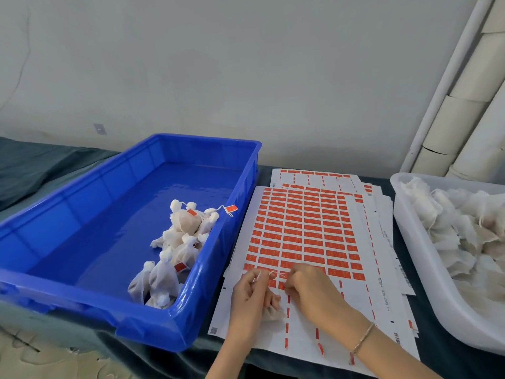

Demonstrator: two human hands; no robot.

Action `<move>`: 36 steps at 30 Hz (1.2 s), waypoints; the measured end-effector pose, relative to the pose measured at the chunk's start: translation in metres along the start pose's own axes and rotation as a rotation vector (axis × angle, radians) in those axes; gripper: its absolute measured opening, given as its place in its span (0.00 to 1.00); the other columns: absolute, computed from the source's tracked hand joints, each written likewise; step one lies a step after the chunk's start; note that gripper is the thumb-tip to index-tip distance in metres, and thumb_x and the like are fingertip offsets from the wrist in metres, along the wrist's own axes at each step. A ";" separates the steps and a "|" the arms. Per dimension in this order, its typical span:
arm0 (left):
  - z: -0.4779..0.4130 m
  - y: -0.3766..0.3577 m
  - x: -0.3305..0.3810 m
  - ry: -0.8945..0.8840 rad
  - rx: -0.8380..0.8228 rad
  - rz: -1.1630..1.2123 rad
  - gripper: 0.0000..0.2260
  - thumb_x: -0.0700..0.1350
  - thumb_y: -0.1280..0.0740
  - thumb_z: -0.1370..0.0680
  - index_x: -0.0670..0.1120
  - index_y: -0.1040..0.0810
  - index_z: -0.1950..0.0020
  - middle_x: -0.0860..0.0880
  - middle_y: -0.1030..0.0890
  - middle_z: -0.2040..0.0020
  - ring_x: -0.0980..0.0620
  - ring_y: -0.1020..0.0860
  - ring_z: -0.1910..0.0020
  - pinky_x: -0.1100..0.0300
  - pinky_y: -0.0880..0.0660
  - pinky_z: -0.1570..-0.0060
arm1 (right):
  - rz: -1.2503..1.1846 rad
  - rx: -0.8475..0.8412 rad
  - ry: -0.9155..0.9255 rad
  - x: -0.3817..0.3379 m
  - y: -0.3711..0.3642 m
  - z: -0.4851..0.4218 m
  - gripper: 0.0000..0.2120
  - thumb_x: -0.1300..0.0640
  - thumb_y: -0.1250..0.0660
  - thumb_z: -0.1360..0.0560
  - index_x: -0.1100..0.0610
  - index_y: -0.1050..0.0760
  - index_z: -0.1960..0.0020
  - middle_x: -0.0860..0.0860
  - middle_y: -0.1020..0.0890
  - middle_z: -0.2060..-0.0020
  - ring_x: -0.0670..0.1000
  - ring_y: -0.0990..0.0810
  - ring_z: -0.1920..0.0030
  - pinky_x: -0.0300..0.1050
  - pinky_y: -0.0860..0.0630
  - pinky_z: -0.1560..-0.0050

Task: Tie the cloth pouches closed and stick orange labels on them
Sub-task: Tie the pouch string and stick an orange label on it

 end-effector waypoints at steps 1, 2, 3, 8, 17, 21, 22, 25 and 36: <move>0.000 0.000 0.000 0.000 0.003 -0.004 0.09 0.48 0.38 0.20 0.45 0.22 0.49 0.38 0.18 0.60 0.46 0.18 0.65 0.62 0.20 0.57 | 0.004 0.017 0.006 -0.001 0.000 0.002 0.15 0.48 0.38 0.21 0.48 0.25 0.36 0.42 0.21 0.42 0.44 0.22 0.45 0.26 0.37 0.45; 0.000 0.000 0.000 -0.001 0.005 -0.009 0.09 0.48 0.38 0.20 0.45 0.22 0.49 0.38 0.18 0.60 0.45 0.18 0.65 0.63 0.21 0.58 | 0.008 0.029 0.009 -0.003 0.001 0.004 0.16 0.48 0.38 0.21 0.48 0.25 0.35 0.43 0.22 0.41 0.44 0.22 0.44 0.26 0.38 0.44; 0.000 0.000 0.000 -0.002 0.006 -0.012 0.09 0.48 0.38 0.20 0.45 0.21 0.49 0.38 0.18 0.60 0.45 0.18 0.64 0.63 0.21 0.59 | 0.014 0.043 0.014 -0.003 0.001 0.006 0.17 0.48 0.39 0.21 0.48 0.26 0.34 0.43 0.22 0.40 0.44 0.23 0.43 0.26 0.39 0.43; 0.002 0.000 0.000 0.002 0.008 -0.021 0.08 0.48 0.38 0.20 0.45 0.22 0.49 0.40 0.17 0.60 0.44 0.18 0.63 0.63 0.21 0.59 | 0.032 0.089 0.027 -0.005 -0.002 0.012 0.20 0.48 0.40 0.21 0.47 0.30 0.30 0.42 0.25 0.35 0.44 0.25 0.38 0.27 0.42 0.39; 0.001 0.000 0.001 -0.016 -0.005 -0.021 0.08 0.48 0.38 0.20 0.45 0.22 0.48 0.39 0.18 0.62 0.44 0.18 0.64 0.60 0.20 0.56 | 0.038 0.098 0.039 -0.004 -0.002 0.012 0.18 0.48 0.39 0.21 0.49 0.27 0.32 0.43 0.23 0.36 0.44 0.24 0.38 0.32 0.38 0.33; 0.000 0.000 0.000 -0.017 -0.009 -0.022 0.09 0.48 0.38 0.20 0.44 0.22 0.49 0.37 0.20 0.62 0.45 0.19 0.65 0.61 0.20 0.57 | -0.151 0.033 -0.043 0.008 0.008 0.003 0.14 0.48 0.32 0.25 0.48 0.19 0.41 0.42 0.20 0.43 0.43 0.21 0.45 0.25 0.34 0.45; 0.000 0.000 0.001 -0.018 -0.010 -0.022 0.09 0.48 0.38 0.20 0.44 0.22 0.49 0.37 0.20 0.63 0.46 0.19 0.66 0.61 0.20 0.58 | -0.163 0.004 -0.056 0.010 0.009 0.000 0.13 0.49 0.31 0.26 0.49 0.19 0.42 0.42 0.19 0.44 0.44 0.20 0.47 0.24 0.34 0.48; 0.000 0.000 0.001 -0.019 -0.016 -0.016 0.10 0.48 0.38 0.20 0.44 0.22 0.50 0.35 0.21 0.63 0.46 0.20 0.67 0.60 0.20 0.57 | -0.144 -0.066 -0.079 0.013 0.009 -0.007 0.12 0.50 0.29 0.27 0.50 0.18 0.44 0.43 0.18 0.47 0.44 0.20 0.51 0.23 0.35 0.55; 0.001 -0.001 0.001 -0.007 0.000 -0.045 0.08 0.49 0.38 0.20 0.46 0.22 0.49 0.42 0.17 0.61 0.45 0.18 0.63 0.64 0.21 0.58 | -0.057 -0.011 0.040 0.005 0.006 0.002 0.14 0.49 0.36 0.23 0.49 0.21 0.39 0.42 0.21 0.41 0.44 0.22 0.42 0.22 0.38 0.46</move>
Point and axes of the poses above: each hand's wrist, its own z-axis away from the middle knuckle, its own y-axis out of the back of the hand, x = y × z, the point moved 6 cm from there along -z, towards the middle knuckle
